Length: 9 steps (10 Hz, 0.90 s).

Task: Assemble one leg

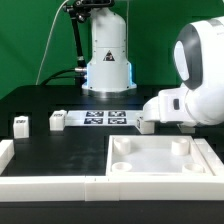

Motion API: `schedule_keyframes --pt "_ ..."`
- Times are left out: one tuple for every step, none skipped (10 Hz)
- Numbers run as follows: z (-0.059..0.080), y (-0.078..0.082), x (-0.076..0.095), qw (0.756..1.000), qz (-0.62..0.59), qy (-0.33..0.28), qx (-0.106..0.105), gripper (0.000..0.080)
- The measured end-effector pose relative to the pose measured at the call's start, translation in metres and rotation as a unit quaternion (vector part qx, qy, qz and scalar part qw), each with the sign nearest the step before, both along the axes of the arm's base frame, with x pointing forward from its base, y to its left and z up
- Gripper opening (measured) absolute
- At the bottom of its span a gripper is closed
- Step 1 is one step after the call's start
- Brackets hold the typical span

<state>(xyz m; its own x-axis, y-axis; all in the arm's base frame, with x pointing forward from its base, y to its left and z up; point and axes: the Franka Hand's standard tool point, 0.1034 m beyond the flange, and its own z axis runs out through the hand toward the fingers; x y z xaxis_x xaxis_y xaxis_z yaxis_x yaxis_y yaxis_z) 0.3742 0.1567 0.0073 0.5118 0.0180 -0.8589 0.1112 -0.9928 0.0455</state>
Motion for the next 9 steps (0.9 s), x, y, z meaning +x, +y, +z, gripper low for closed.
schedule_keyframes --pt "0.0 0.0 0.0 1.0 0.0 0.0 0.0 0.052" --pt "0.0 0.0 0.0 1.0 0.0 0.0 0.0 0.0386" --pt "0.0 0.0 0.0 1.0 0.0 0.0 0.0 0.0386" --pt "0.0 0.0 -0.0001 1.0 0.0 0.0 0.0 0.0285" --pt "0.0 0.0 0.0 1.0 0.0 0.0 0.0 0.0285" --pt "0.0 0.0 0.0 1.0 0.0 0.0 0.0 0.0285" --pt "0.0 0.0 0.0 1.0 0.0 0.0 0.0 0.0285" --pt "0.0 0.0 0.0 1.0 0.0 0.0 0.0 0.0285" --pt "0.0 0.0 0.0 1.0 0.0 0.0 0.0 0.0285"
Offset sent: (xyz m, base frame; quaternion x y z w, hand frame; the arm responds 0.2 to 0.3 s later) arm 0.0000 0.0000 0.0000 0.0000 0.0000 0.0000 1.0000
